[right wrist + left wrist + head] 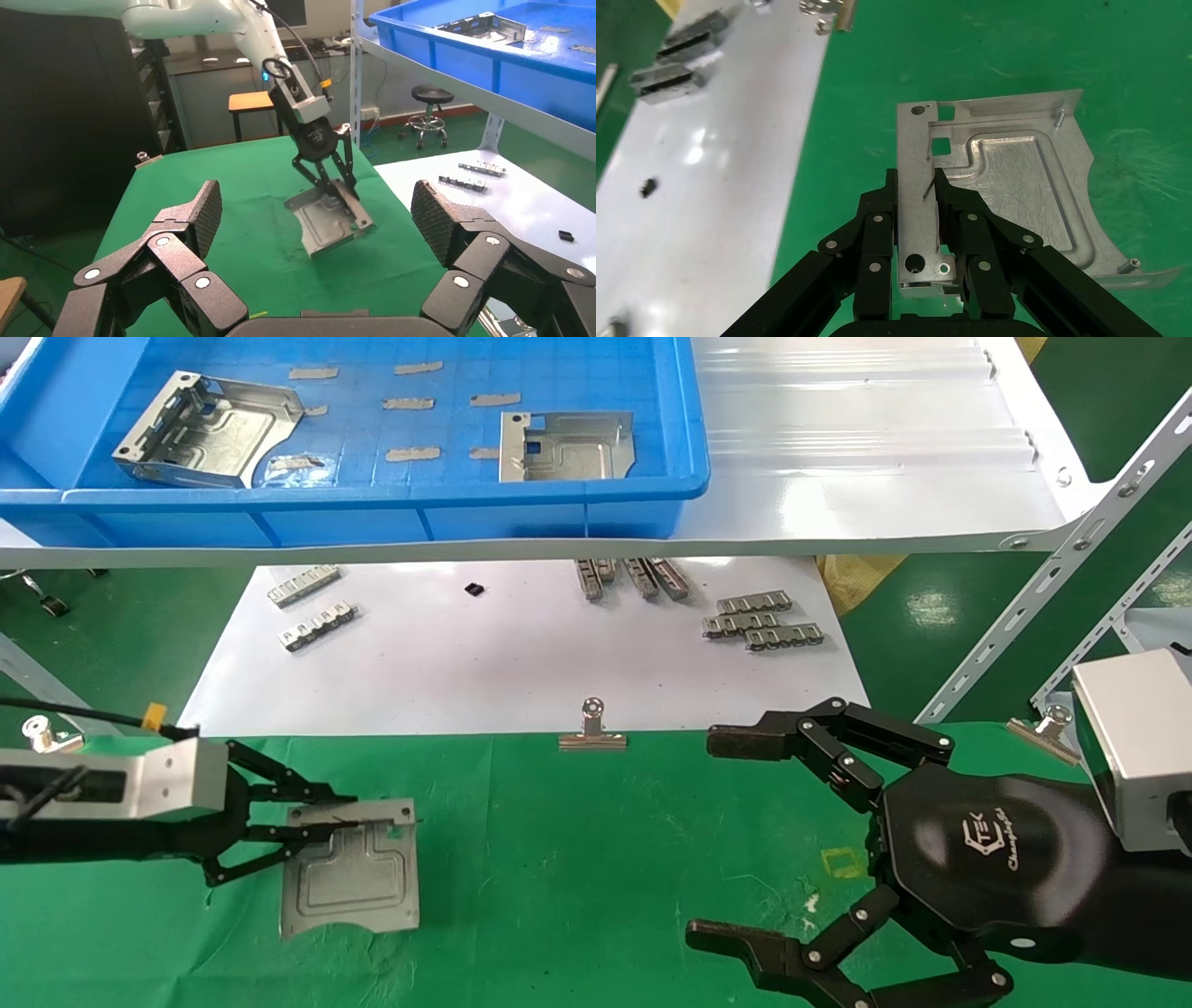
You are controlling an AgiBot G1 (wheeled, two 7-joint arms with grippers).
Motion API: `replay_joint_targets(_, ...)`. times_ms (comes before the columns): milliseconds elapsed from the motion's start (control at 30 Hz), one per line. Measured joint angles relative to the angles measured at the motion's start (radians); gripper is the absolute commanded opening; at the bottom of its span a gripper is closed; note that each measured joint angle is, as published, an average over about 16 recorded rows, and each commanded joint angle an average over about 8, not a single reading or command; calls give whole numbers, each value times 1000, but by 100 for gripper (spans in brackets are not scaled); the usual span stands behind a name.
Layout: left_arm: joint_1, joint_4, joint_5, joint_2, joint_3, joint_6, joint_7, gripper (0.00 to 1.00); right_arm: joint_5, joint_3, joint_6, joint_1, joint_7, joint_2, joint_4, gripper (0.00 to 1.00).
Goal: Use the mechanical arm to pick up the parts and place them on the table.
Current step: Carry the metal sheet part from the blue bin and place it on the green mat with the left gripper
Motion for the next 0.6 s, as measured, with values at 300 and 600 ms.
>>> replay_joint_targets(300, -19, 86, 51, 49, 39, 16, 69, 100, 0, 0, 0, 0, 0, 0, 0, 100)
replay_joint_targets(600, -42, 148, 60, 74, 52, 21, 125, 100, 0, 0, 0, 0, 0, 0, 0, 100)
